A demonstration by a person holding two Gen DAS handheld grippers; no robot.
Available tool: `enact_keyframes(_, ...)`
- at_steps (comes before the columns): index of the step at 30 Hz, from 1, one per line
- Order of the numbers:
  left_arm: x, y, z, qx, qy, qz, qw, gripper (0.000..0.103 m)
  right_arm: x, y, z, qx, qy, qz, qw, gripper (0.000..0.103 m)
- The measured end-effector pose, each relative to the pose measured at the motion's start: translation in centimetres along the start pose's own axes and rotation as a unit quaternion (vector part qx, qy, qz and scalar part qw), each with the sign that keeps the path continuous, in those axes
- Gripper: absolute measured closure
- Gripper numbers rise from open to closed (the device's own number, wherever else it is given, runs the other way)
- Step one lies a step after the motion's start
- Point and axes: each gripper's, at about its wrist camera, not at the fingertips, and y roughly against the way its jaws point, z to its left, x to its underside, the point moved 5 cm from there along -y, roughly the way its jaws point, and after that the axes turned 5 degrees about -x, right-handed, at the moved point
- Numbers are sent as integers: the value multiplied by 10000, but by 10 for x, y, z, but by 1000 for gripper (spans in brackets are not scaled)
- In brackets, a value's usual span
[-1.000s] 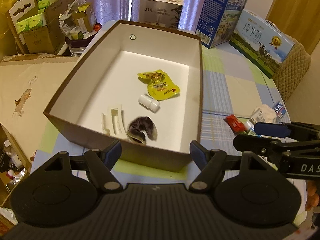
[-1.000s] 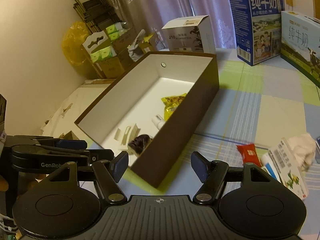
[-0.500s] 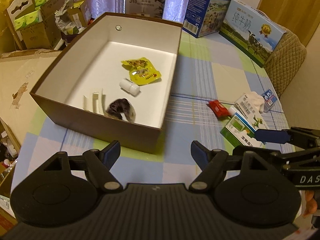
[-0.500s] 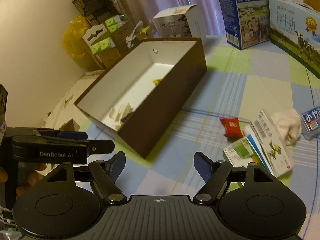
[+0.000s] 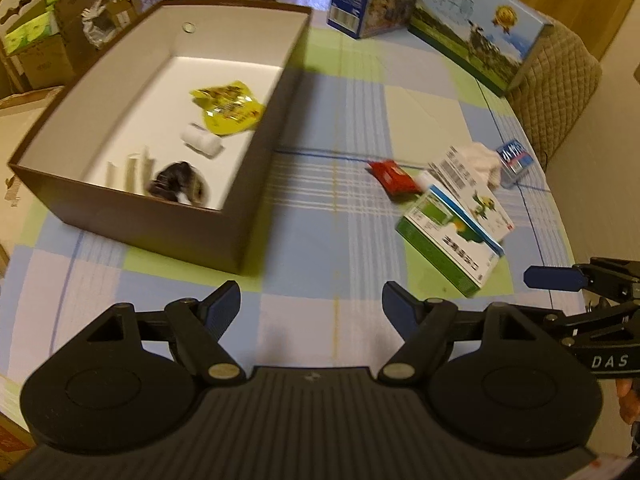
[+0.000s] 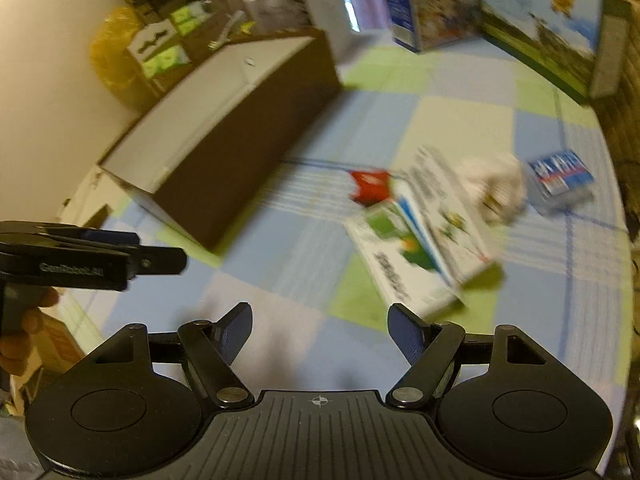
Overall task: Organize objects
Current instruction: 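Withdraw both tools from the box back toward the table items, then grasp the green-and-white medicine box with the left gripper while the right gripper grasps the white tube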
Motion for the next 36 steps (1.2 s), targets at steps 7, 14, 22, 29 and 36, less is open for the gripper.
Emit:
enact_keyframes(7,0,-16,-35,78,-209,102,9997,28,13,17,-38,275,-242,-22,9993,30)
enact_keyframes(14,-6,-32,-57,47,-355,132,9993,28,21,19,-61,551,-181,-128,9982,33)
enact_keyframes(22,-13,-51,-71,-5,-359,189,9992,28,17,16,-89,727,-149,-363,9966,46)
enact_keyframes(29,-15,-72,-102,161,-668,279,9972,23,20,20,-121,963,-519,-377,9933,46)
enact_keyframes(36,0,-92,-146,470,-1230,466,9902,18,36,32,-161,1322,-1155,-315,9840,46)
